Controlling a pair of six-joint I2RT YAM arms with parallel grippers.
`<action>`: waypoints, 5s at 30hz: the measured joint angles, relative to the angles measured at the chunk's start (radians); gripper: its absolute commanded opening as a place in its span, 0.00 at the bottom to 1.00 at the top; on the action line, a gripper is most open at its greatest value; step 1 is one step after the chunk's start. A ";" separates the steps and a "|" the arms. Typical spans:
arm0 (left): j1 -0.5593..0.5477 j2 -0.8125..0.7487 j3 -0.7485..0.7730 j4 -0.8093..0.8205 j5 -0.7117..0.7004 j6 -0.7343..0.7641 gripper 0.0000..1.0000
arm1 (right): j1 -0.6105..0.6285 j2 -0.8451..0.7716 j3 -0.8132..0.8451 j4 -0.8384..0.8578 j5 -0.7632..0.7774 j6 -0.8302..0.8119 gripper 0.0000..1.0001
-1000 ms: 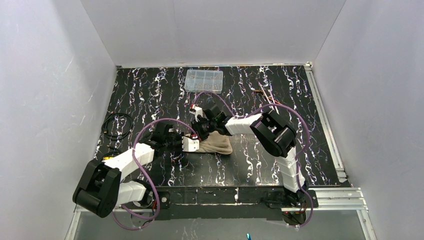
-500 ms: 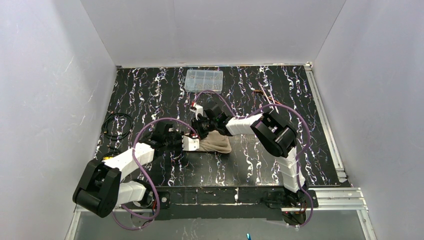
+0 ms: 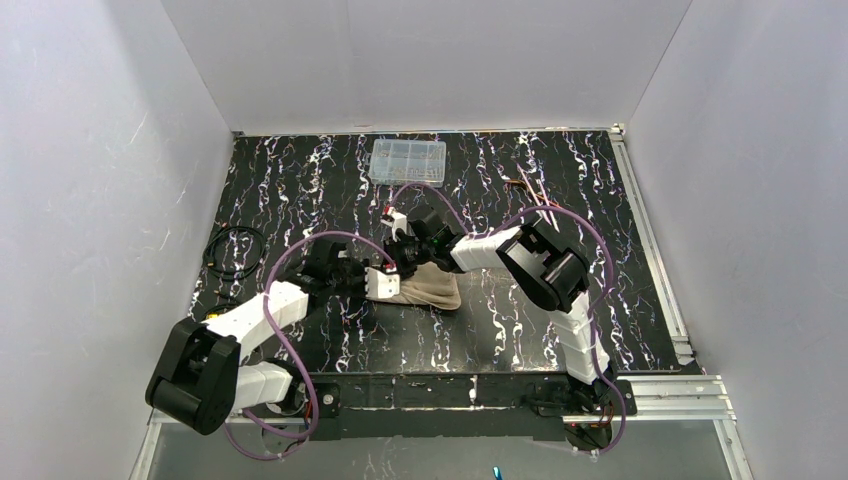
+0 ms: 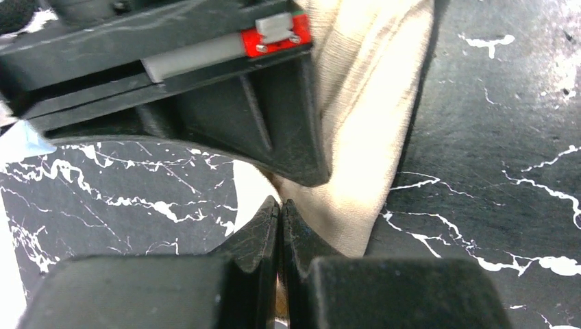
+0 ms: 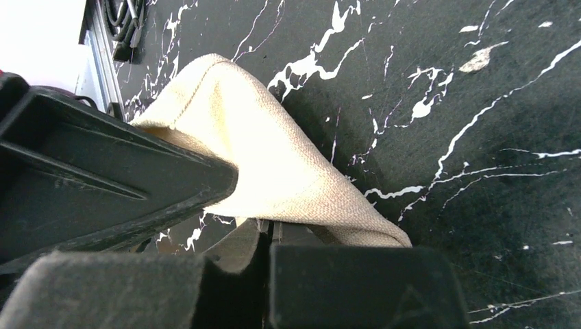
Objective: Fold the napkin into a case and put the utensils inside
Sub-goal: Stuff the top corner of the smaller-rectangle-folded napkin into the folded napkin.
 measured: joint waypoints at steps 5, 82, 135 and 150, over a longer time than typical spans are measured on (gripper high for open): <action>0.000 0.014 -0.051 0.012 0.000 0.080 0.00 | 0.000 0.000 0.006 -0.006 -0.004 0.010 0.09; 0.024 0.027 -0.097 0.034 -0.055 0.388 0.00 | -0.034 -0.510 -0.198 -0.575 0.301 -1.102 0.08; 0.014 -0.029 0.273 -0.491 0.202 0.040 0.74 | -0.216 -0.013 0.325 -0.977 -0.061 -1.101 0.08; -0.035 0.309 0.384 -0.237 0.143 -0.443 0.85 | -0.213 -0.032 0.256 -0.922 -0.128 -1.054 0.07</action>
